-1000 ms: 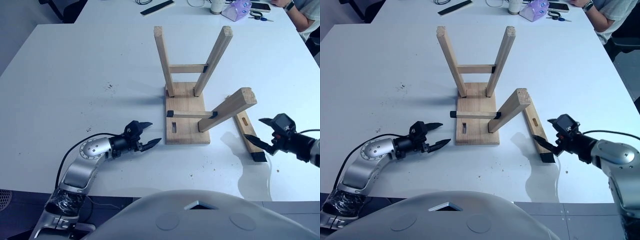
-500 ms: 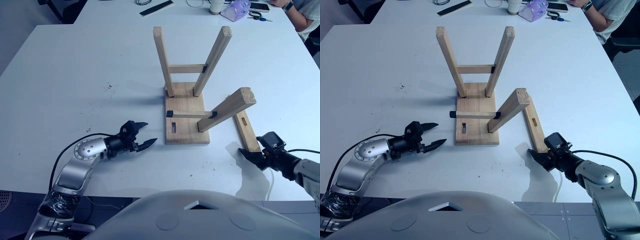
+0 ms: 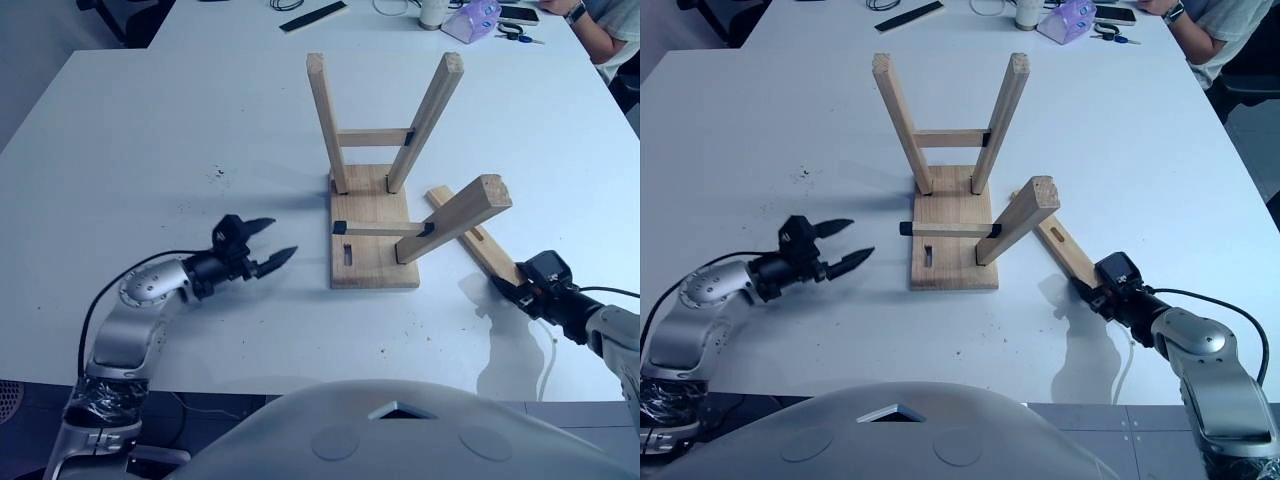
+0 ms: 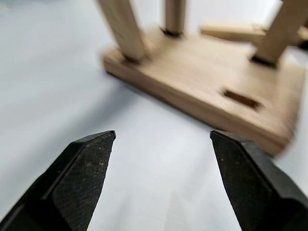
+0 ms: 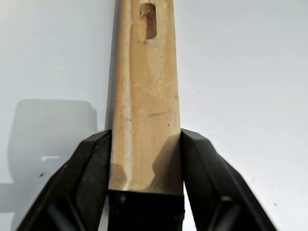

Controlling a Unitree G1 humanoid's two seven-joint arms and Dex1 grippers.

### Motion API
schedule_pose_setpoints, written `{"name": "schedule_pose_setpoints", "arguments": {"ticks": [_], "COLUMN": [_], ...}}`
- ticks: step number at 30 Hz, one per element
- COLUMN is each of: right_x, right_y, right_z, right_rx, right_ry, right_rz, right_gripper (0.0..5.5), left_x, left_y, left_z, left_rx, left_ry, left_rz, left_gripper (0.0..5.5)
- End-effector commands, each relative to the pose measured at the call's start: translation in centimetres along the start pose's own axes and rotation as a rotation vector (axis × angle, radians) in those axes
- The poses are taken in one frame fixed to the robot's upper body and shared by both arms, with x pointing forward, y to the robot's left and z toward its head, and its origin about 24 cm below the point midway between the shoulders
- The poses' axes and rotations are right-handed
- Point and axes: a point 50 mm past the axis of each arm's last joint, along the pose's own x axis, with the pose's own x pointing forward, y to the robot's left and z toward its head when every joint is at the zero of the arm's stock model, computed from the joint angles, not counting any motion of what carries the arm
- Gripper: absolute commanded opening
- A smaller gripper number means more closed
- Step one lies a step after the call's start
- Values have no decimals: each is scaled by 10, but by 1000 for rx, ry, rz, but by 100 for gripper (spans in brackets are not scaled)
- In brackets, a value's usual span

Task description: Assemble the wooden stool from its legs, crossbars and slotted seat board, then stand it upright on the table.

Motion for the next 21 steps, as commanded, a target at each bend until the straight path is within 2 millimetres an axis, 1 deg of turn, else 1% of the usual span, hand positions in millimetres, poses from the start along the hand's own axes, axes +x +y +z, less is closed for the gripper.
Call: {"name": "schedule_pose_setpoints", "arguments": {"ticks": [1,2,4,5,6,7,8,10,11,13,16,18,20,21], "right_x": [0,-2,-14,-23,-33,-42,-51,-67,-71,-69,-51,-37,-29,-25], "right_y": [-27,-38,-65,-76,-82,-83,-80,-69,-67,-63,-64,-63,-63,-65], "right_z": [28,39,69,86,101,116,132,160,170,177,170,166,167,166], "right_rx": [50,61,123,150,180,199,208,201,178,119,107,106,98,93], "right_ry": [-176,-251,-457,-579,-692,-788,-886,-1019,-1043,-1016,-937,-898,-893,-885], "right_rz": [-107,-147,-247,-259,-247,-201,-112,68,125,159,141,120,101,74], "right_gripper": [207,207,207,207,207,207,207,207,207,207,207,207,207,207], "left_x": [-8,-10,-12,-10,-7,-5,-2,2,3,6,16,24,32,36], "left_y": [33,36,39,35,29,22,11,-10,-16,-21,-21,-26,-34,-37], "left_z": [43,57,93,111,127,140,153,172,178,179,168,161,160,160], "left_rx": [29,35,64,78,84,82,57,44,38,18,12,8,0,4], "left_ry": [-145,-195,-307,-365,-414,-458,-511,-575,-594,-602,-532,-487,-480,-473], "left_rz": [174,195,210,189,152,104,12,-148,-192,-217,-199,-219,-249,-252], "left_gripper": [366,366,366,366,366,366,366,366,366,366,366,366,366,366]}}
